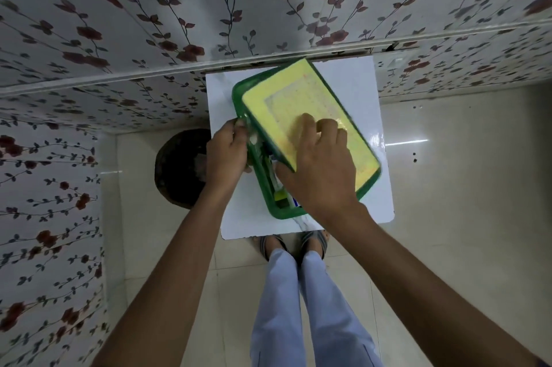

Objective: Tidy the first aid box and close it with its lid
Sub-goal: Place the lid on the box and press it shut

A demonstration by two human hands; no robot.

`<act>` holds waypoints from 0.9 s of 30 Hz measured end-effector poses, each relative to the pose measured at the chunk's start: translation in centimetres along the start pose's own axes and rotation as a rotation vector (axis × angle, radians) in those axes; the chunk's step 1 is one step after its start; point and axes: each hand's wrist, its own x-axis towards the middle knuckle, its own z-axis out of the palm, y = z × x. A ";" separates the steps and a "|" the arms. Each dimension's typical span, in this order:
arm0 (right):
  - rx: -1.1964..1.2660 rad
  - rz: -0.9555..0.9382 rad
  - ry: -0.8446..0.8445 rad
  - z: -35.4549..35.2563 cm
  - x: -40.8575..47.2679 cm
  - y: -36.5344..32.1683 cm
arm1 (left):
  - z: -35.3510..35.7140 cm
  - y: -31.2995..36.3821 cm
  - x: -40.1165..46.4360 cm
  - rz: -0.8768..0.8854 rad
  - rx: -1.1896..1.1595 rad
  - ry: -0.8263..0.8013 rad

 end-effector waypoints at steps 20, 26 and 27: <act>0.051 0.075 -0.107 -0.2 2.0 3.8 | -0.4 -0.3 -2.7 -0.032 -0.156 -0.019; 0.078 0.086 -0.067 0.5 1.1 3.1 | -0.2 0.2 -3.4 -0.041 -0.158 0.003; 0.074 0.084 -0.062 0.5 1.1 3.1 | -0.1 0.2 -3.6 -0.038 -0.150 0.007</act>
